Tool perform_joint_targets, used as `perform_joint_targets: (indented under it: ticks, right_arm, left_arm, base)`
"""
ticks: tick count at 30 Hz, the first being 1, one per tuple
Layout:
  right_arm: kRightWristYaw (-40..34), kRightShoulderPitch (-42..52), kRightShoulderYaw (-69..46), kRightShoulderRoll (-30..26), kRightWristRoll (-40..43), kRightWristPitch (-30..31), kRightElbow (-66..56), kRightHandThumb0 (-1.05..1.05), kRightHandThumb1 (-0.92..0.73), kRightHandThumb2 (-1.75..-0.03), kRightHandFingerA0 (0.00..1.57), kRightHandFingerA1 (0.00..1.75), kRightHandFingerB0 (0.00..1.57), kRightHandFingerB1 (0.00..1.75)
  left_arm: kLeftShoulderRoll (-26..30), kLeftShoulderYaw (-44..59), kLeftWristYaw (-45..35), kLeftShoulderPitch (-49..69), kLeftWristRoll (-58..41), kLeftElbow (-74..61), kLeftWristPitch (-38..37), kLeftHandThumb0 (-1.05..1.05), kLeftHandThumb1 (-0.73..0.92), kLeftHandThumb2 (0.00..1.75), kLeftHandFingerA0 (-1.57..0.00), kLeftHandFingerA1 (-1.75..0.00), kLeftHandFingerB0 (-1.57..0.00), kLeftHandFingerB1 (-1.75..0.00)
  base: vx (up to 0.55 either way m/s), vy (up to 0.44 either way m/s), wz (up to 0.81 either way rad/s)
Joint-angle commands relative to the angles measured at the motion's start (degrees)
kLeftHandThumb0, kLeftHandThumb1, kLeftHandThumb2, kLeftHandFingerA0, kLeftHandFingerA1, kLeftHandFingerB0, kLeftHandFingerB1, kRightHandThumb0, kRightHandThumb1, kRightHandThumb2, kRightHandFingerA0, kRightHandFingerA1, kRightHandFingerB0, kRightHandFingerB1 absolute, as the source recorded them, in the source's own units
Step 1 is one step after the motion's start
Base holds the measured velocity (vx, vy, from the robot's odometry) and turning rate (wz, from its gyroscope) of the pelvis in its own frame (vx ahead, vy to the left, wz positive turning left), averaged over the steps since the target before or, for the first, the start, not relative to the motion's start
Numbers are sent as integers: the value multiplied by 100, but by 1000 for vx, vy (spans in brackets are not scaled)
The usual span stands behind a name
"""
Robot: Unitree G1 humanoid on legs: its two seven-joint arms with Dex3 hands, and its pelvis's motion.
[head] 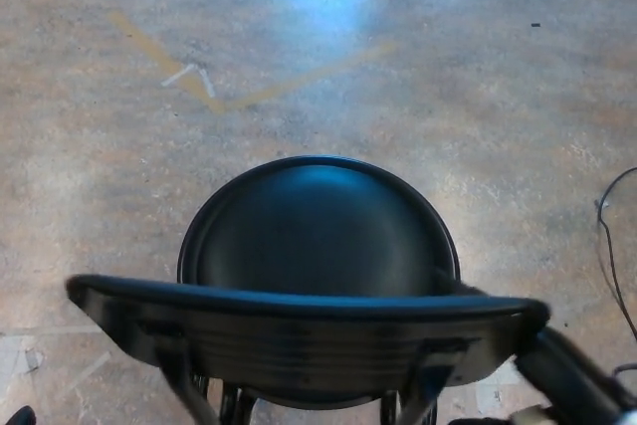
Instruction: Use the right hand to rotate the back of the chair to its left.
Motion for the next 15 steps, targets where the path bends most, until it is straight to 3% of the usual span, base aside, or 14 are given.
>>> perform_joint_targets:
  ticks: [1,2,3,10,11,15]
  right_arm:
    - [-45,-247,983,737,-956,218,-323,-105,-65,-61,0,0,0,0]
    - [-69,-250,1005,727,-954,233,-329,-105,-65,-61,0,0,0,0]
    - [-26,-338,1181,897,-1039,379,-370,-105,-65,-61,0,0,0,0]
    - [113,-989,1831,1605,-1312,1000,-364,-105,-65,-61,0,0,0,0]
    - [151,-1080,1891,1670,-1314,1065,-368,-105,-65,-61,0,0,0,0]
    - [299,-1543,2149,2135,-1256,1331,-198,-105,-63,-61,0,0,0,0]
  left_arm:
    - [-19,-60,37,54,-4,17,-119,-67,51,89,-21,-52,-32,-49]
    - [-16,-66,39,53,-4,16,-120,-67,51,89,-21,-52,-32,-49]
    - [-6,-70,58,45,-3,27,-101,-63,64,59,-29,-45,-34,-33]
    - [40,-91,112,29,-12,19,-73,-63,64,58,-29,-45,-35,-34]
    - [37,-85,100,34,-25,18,-84,-67,51,89,-21,-52,-31,-49]
    - [35,-38,39,27,-96,37,-33,-67,51,88,-23,-53,-31,-49]
  base:
    - [0,0,0]
    - [0,0,-6]
    - [0,0,0]
    - [0,0,0]
    - [0,0,0]
    - [0,0,0]
